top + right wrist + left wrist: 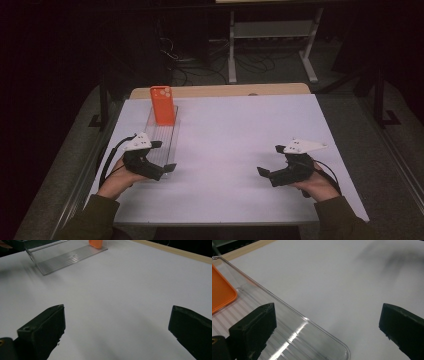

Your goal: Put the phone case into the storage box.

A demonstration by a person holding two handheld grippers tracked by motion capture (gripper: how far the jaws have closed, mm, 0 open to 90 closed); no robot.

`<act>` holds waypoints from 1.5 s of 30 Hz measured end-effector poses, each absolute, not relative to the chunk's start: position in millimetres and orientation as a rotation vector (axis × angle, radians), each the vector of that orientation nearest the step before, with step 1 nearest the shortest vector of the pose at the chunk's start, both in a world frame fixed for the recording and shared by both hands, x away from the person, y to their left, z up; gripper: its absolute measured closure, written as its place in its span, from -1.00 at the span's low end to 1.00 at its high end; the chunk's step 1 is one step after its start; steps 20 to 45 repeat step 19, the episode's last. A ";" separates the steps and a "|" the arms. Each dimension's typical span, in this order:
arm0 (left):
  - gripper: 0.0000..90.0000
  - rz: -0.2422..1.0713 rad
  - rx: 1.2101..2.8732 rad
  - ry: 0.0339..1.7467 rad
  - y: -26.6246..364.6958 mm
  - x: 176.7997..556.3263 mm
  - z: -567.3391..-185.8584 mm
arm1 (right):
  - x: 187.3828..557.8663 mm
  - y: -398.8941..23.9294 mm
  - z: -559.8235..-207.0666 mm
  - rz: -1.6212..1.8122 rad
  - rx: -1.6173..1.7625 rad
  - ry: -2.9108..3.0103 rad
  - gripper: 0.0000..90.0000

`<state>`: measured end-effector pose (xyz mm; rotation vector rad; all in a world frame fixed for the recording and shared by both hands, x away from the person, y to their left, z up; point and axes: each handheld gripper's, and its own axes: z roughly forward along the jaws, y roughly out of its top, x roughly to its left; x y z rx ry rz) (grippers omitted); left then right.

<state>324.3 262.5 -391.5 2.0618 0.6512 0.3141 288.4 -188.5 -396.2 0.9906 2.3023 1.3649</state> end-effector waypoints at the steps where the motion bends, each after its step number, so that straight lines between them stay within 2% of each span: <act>1: -0.99 0.310 2.059 0.657 262.3 323.8 -391.7 | 288.5 -188.6 -396.3 1.366 0.990 2.301 -0.99; 45: -0.99 0.300 2.062 0.658 265.0 325.4 -393.4 | 289.2 -190.1 -397.2 1.358 0.992 2.306 -0.99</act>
